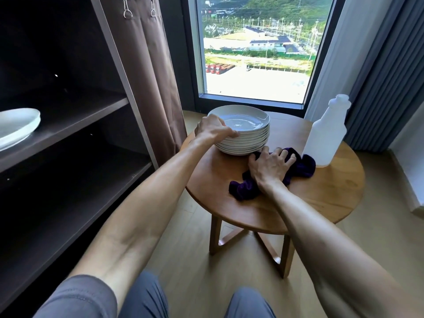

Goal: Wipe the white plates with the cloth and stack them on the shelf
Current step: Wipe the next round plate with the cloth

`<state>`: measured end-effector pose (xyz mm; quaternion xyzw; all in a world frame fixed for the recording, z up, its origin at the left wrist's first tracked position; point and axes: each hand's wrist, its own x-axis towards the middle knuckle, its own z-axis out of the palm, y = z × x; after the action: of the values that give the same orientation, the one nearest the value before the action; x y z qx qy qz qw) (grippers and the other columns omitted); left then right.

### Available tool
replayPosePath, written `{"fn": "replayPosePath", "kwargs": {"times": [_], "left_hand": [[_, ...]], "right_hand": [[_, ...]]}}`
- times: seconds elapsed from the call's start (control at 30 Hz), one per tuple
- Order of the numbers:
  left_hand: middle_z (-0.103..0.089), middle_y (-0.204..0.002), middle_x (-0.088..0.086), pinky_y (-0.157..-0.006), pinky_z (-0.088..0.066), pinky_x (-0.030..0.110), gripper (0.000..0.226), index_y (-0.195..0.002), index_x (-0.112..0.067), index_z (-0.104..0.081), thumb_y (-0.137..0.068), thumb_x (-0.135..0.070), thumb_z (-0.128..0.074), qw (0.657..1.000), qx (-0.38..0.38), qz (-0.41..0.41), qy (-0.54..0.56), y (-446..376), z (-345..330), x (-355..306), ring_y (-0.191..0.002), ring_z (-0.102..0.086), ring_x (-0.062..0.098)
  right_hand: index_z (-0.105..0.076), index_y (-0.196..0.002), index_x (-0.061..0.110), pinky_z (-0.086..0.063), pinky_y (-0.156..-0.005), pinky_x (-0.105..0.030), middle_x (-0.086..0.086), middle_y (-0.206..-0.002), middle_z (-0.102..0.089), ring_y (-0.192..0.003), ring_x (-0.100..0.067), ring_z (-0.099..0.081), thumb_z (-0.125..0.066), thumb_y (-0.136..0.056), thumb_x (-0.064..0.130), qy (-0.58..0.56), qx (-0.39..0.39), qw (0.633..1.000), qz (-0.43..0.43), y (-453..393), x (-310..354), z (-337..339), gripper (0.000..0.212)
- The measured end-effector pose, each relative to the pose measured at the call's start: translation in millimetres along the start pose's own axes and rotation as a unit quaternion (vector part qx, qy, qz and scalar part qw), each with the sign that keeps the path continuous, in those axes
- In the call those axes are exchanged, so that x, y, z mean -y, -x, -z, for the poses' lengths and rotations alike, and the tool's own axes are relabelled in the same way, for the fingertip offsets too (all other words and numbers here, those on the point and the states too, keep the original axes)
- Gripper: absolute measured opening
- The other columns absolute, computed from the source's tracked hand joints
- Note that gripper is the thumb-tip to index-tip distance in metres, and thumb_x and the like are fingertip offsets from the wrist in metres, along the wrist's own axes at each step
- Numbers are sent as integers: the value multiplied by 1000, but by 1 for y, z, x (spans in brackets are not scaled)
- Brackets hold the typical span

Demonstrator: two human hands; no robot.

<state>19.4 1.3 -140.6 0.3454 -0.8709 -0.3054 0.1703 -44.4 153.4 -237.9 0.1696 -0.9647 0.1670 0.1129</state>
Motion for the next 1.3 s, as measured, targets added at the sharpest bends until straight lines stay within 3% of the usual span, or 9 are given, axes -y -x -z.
{"fn": "replayPosePath", "kwargs": {"times": [0.2,0.37,0.53,0.63,0.73,0.93,1.07,1.23,1.3], "left_hand": [[-76,-92,4,-83,-53,31,44,-83,-6,-78,-72,-48,-90,998,-18,-45,41,-1,18,-13,-92,-65,16],[-69,-89,4,-77,-50,32,35,-81,-14,-69,-74,-40,-91,989,-65,-110,71,1,21,-18,-93,-63,20],[-52,-76,-16,-67,-40,30,26,-78,-13,-72,-71,-26,-93,970,-98,-161,152,19,12,4,-72,-48,4],[-58,-82,-8,-70,-52,43,25,-67,-38,-69,-60,-39,-93,954,-94,-148,245,30,10,10,-78,-60,20],[-61,-105,17,-78,-55,52,25,-70,-37,-70,-56,-37,-91,939,-87,-156,295,41,11,14,-87,-63,22],[-58,-131,11,-89,-55,42,58,-138,-26,-47,-86,-36,-71,858,3,21,513,61,31,7,-109,-63,26],[-65,-121,24,-83,-57,43,55,-125,-13,-63,-75,-37,-63,800,101,118,580,73,42,10,-109,-64,39],[-65,-118,21,-70,-59,42,51,-121,-7,-62,-73,-17,-47,768,55,127,625,80,42,23,-102,-63,40],[-65,-113,20,-66,-57,40,39,-112,-8,-62,-80,-16,-42,762,23,131,634,85,40,27,-98,-63,38]], "right_hand": [[-42,-149,10,-9,-120,-59,-29,-160,-27,-153,-40,-15,-43,-95,58,-84,-56,994,35,2,6,9,72],[-47,-143,5,-25,-117,-50,-23,-149,-47,-142,-36,-37,-42,-101,35,-272,-100,954,-84,-8,17,27,52],[-60,-126,4,-44,-84,-35,-14,-118,-67,-106,-31,-62,-42,-98,45,-587,-38,767,-255,-23,36,67,54],[-64,-108,7,-58,-84,-46,-11,-102,-70,-92,-33,-68,-51,-82,51,-578,23,764,-285,-29,48,76,53],[-62,-120,3,-60,-86,-45,-16,-116,-69,-99,-34,-69,-55,-91,27,-551,55,775,-306,-29,52,84,38],[-65,-117,-1,-61,-82,-40,-19,-119,-68,-97,-32,-68,-48,-97,10,-596,-3,728,-340,-14,48,89,28],[-59,-66,13,-38,-39,-19,-3,-69,-59,-68,-23,-49,-54,-82,-1,-642,-5,722,-258,4,50,96,22],[-73,-79,9,-61,-69,-35,-8,-75,-72,-72,-23,-69,-60,-94,32,-724,36,650,-227,20,41,95,31],[-74,-86,8,-56,-90,-41,-12,-90,-75,-88,-26,-69,-49,-96,40,-614,7,742,-270,21,30,90,42]]}}
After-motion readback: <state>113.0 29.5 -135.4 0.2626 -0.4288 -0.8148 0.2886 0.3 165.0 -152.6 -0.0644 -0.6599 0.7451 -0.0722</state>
